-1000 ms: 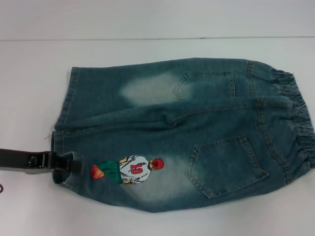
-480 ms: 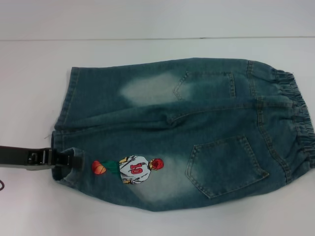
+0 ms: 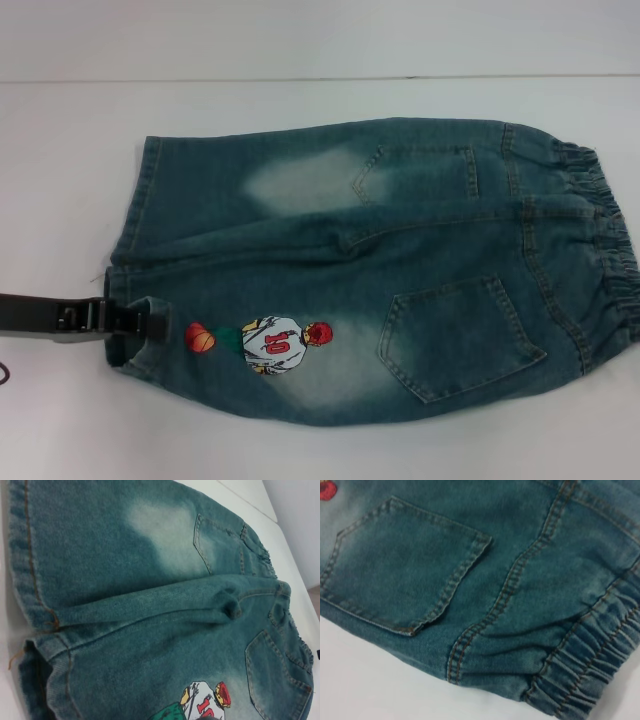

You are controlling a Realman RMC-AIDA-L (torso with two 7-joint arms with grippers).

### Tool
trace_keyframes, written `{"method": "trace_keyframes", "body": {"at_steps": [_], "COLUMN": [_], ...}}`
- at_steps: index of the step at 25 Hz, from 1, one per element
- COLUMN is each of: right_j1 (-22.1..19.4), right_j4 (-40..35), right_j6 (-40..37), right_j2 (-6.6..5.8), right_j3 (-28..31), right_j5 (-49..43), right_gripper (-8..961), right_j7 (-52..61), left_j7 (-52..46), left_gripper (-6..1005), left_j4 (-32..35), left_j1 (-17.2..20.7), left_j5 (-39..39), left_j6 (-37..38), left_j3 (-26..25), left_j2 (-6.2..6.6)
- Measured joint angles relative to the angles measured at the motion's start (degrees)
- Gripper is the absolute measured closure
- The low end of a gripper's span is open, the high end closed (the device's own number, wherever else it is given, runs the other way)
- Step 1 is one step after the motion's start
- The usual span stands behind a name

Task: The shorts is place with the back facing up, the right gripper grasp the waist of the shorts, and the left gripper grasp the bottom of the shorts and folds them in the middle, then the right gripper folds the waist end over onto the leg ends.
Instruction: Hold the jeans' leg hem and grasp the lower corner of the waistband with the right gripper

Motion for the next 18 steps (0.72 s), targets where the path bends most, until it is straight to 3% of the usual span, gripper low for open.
{"method": "trace_keyframes", "body": {"at_steps": [18], "right_j1": [1.9], "right_j4": [4.3], "right_j6": [3.0], "right_j2": [0.25], "right_j3": [-1.6], "right_j5": [0.4], "right_gripper": [81], "right_j7": [0.7], "left_j7": [0.4], "left_gripper": [978], "left_j4": [-0.3], "left_j1": [0.2], "left_j5": [0.0], "left_j6": [-0.3], "left_j3": [0.0], "left_j2": [-0.09]}}
